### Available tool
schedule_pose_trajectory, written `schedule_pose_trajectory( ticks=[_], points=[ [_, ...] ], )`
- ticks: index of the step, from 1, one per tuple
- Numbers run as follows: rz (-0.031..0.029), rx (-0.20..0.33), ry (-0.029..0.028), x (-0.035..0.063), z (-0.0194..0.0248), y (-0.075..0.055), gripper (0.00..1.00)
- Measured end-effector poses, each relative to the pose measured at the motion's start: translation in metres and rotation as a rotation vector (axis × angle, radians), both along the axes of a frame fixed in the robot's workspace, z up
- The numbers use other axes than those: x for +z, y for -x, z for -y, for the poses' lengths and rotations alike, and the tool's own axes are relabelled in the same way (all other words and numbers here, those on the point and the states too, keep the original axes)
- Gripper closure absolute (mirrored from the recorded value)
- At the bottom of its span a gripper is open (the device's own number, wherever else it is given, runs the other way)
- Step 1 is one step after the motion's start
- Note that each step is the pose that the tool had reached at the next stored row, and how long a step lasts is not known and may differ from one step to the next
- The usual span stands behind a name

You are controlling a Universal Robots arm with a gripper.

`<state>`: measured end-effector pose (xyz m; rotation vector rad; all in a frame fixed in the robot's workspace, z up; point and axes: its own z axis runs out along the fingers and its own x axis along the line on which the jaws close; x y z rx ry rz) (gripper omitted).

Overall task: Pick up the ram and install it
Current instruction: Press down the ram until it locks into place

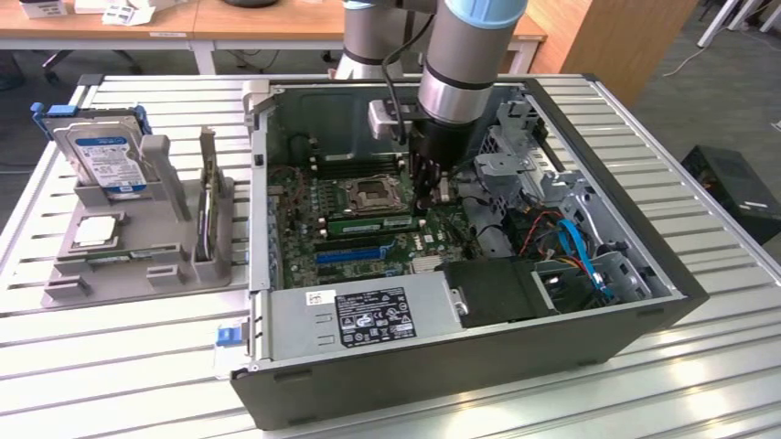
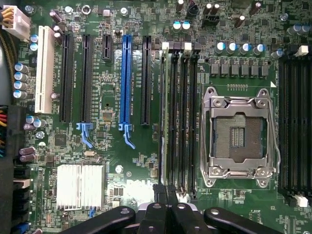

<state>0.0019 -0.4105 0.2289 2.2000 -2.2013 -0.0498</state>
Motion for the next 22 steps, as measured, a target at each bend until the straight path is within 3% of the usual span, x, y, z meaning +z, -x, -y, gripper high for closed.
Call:
schedule_pose_trajectory(
  ticks=[22],
  points=[
    [0.0002, 0.000, -0.0004, -0.0036, -0.0019, 0.0000, 0.89]
  ],
)
